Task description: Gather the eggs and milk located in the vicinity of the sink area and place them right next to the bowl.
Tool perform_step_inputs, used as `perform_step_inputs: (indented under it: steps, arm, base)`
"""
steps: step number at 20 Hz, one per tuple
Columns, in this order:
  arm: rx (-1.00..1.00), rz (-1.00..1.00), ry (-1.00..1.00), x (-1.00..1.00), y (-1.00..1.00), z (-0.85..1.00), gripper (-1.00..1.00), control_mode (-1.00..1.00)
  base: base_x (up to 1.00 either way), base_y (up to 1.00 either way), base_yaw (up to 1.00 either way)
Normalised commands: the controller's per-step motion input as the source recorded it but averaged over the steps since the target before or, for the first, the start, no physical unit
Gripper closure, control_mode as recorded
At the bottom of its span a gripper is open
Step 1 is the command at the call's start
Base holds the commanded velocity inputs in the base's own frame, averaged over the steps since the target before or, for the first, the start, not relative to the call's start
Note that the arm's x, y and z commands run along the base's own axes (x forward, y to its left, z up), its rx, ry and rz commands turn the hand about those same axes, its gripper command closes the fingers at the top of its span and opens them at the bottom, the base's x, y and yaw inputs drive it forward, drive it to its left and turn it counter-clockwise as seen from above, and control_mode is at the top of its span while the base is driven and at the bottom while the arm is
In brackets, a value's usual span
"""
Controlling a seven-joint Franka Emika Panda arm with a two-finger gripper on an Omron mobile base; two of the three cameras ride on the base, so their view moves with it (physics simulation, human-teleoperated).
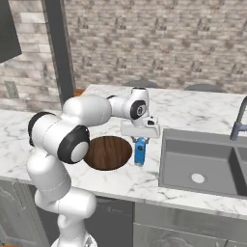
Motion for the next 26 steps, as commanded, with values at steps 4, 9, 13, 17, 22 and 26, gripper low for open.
perform_step_inputs:
  steps: [4,9,13,17,22,26]
  arm:
    - [0.00,0.01,0.00,0.00,0.00,-0.08,1.00,-1.00]
    - [0.00,0.01,0.00,0.00,0.00,-0.10,1.00,-1.00]
    - [0.01,0.00,0.00,0.00,0.00,-0.13,1.00,-1.00]
    - [0.02,0.00,0.00,0.00,0.00,-0.16,1.00,-1.00]
    - [0.02,0.00,0.00,0.00,0.00,-0.18,-1.00,-1.00]
    - [0.00,0.00,0.00,0.00,0.00,-0.03,-1.00,-1.00]
  base:
    - [0.00,0.00,0.00]
    - [0.00,0.00,0.00]
    - [0.00,0.00,0.00]
    - [0.00,0.00,0.00]
    - [0.00,0.00,0.00]
    - [0.00,0.00,0.00]
